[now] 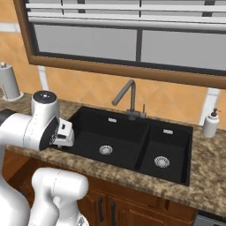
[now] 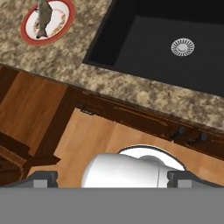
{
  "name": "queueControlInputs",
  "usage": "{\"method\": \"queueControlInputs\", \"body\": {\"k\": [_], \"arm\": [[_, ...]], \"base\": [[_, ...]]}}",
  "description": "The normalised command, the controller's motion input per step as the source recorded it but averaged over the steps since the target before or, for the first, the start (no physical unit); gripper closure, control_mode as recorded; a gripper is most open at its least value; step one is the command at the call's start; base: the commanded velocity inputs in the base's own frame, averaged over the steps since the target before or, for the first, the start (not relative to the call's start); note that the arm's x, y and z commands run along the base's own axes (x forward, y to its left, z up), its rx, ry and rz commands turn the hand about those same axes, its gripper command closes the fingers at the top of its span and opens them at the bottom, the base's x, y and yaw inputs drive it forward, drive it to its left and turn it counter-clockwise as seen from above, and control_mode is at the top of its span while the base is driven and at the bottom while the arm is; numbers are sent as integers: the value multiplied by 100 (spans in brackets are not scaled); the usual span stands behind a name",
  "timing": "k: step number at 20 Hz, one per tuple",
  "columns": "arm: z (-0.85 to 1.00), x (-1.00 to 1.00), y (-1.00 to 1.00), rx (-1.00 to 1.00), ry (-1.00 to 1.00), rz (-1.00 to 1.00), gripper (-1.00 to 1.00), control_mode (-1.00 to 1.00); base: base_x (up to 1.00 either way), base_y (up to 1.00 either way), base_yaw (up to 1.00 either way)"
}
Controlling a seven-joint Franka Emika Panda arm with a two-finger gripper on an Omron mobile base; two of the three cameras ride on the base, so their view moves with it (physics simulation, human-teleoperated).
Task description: Pick up the knife from the drawer and place it on the cutting board. Then place the meat from the plate to the cutting board.
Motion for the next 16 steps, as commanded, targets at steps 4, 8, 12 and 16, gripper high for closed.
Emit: {"method": "queueControlInputs", "body": {"k": [4,8,12,16], "arm": [[0,0,0,0,0,0,-100,100],[1,11,37,-1,0,10,-100,-100],[22,37,87,-1,0,26,-100,-100],[24,53,100,-1,0,24,-100,-100]], "base": [[12,35,4],[9,23,4],[0,0,0],[0,0,0]]}}
